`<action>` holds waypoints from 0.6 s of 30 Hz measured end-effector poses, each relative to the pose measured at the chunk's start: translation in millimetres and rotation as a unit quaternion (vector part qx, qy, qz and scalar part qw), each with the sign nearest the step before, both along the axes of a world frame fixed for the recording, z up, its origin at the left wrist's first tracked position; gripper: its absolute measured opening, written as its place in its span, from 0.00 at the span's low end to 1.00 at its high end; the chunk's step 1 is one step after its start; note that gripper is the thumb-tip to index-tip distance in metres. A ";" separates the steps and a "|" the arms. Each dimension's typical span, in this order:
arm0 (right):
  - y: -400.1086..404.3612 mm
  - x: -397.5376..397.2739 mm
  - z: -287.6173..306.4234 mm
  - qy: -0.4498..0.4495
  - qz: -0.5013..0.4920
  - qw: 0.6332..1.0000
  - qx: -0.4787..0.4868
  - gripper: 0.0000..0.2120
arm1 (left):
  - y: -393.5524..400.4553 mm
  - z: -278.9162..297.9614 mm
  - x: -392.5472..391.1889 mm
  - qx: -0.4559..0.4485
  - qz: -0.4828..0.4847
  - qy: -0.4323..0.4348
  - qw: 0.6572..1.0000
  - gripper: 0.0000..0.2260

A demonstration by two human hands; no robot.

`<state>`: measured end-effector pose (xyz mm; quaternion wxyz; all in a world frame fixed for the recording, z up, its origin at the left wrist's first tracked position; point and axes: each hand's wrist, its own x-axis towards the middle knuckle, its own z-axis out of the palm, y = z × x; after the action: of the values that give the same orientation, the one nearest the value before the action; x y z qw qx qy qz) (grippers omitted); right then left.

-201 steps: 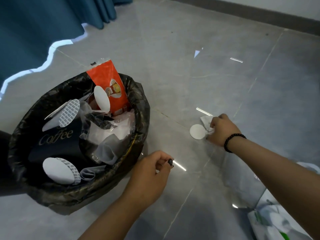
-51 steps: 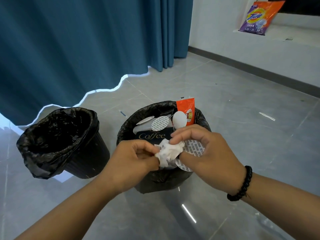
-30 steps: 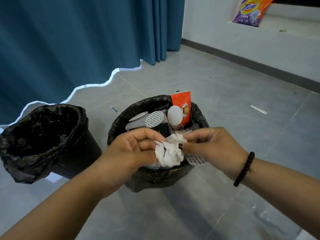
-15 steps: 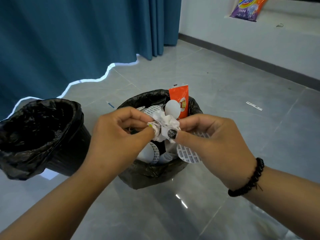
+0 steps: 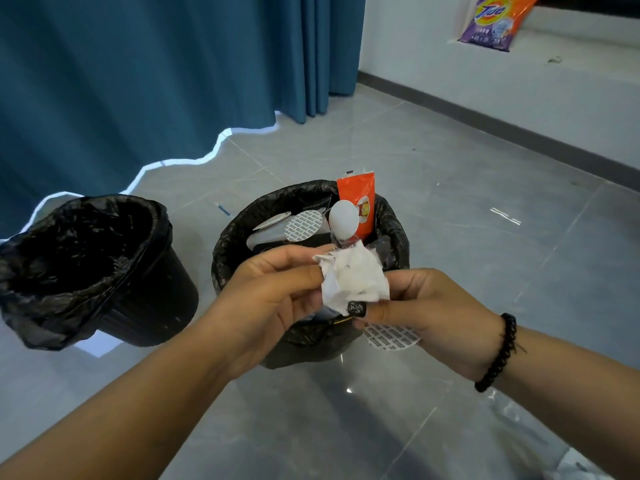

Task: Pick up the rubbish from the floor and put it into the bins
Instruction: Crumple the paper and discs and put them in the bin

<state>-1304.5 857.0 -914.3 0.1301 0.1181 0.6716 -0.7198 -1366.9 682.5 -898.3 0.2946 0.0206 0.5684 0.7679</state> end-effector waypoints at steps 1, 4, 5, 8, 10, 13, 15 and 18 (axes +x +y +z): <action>3.5 -1.7 0.8 -0.009 0.021 1.000 0.014 0.17 | -0.8 1.6 1.3 -0.001 -0.025 0.004 1.000 0.09; 10.2 -1.3 3.6 -0.036 0.067 0.996 0.048 0.13 | -4.6 2.3 6.2 -0.032 -0.090 0.035 0.995 0.08; 10.8 -0.7 4.1 -0.041 0.070 0.995 0.060 0.09 | -6.0 2.6 7.8 -0.056 -0.108 0.054 0.991 0.07; 9.5 -2.6 1.1 -0.057 0.044 0.996 0.053 0.09 | -9.4 3.6 6.1 -0.127 -0.110 0.090 0.982 0.12; 3.3 -6.9 -0.1 -0.087 0.020 0.996 0.028 0.07 | -12.9 3.9 3.8 -0.170 -0.103 0.116 0.973 0.17; -10.8 -16.7 2.2 -0.131 -0.007 0.991 -0.003 0.07 | -18.8 2.6 5.4 -0.221 -0.104 0.197 0.949 0.10; -19.2 -22.4 7.1 -0.132 -0.027 0.990 -0.030 0.07 | -25.9 0.8 6.4 -0.225 -0.075 0.227 0.944 0.09; -29.3 -26.4 13.6 -0.103 -0.045 0.992 -0.063 0.08 | -34.6 -1.2 3.2 -0.201 -0.046 0.223 0.953 0.07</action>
<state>-1330.9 827.8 -900.7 0.1732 0.2136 0.6016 -0.7500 -1363.7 647.9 -899.5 0.1938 0.1576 0.7604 0.5994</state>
